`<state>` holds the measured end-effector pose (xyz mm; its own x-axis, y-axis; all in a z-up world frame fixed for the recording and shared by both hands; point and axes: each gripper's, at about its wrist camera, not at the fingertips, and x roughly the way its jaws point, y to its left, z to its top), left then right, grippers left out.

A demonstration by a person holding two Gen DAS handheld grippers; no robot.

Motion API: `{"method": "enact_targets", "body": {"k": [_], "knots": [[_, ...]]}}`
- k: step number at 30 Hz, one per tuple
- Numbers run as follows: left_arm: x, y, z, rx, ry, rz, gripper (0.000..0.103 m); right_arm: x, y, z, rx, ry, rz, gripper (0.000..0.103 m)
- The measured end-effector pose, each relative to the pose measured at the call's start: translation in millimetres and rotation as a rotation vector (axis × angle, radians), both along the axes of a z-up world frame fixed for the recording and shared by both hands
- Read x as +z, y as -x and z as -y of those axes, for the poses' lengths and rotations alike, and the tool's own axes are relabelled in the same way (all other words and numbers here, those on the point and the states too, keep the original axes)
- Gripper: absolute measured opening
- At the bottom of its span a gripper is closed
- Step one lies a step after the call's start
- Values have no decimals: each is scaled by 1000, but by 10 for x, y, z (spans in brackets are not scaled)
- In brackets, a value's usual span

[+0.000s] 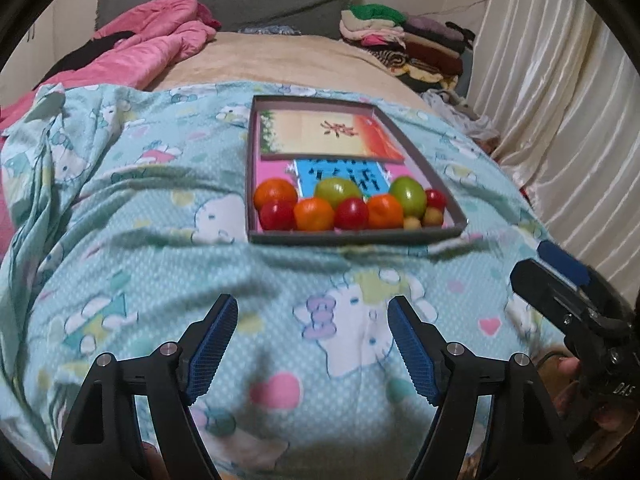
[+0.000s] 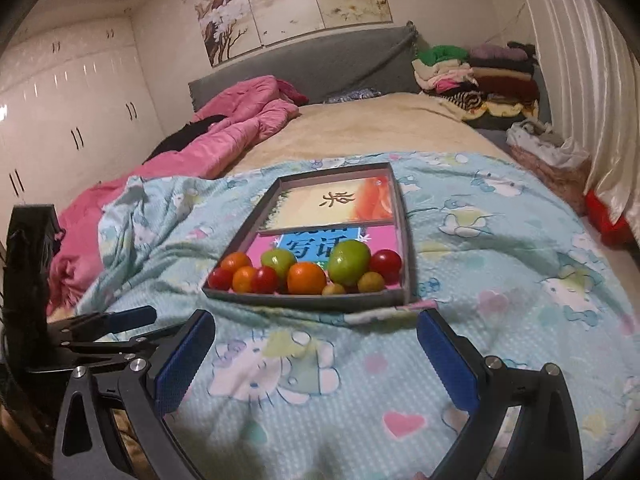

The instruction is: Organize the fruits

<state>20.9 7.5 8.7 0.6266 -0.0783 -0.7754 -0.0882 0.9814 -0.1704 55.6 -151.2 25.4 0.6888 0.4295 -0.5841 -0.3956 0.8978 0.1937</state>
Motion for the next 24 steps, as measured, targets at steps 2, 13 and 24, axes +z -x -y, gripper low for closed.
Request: {"method": "enact_targets", "body": {"k": [2,13,24], "knots": [[-14,44,17,8,-6,0,78,0,60,-20,-11,29,17,102],[-15,38,0,8,11,18,78,-67,84,-84,5,78,21,102],[-18,48,22,9,-2,26,78,-63,101,-80,1,75,30,102]]}}
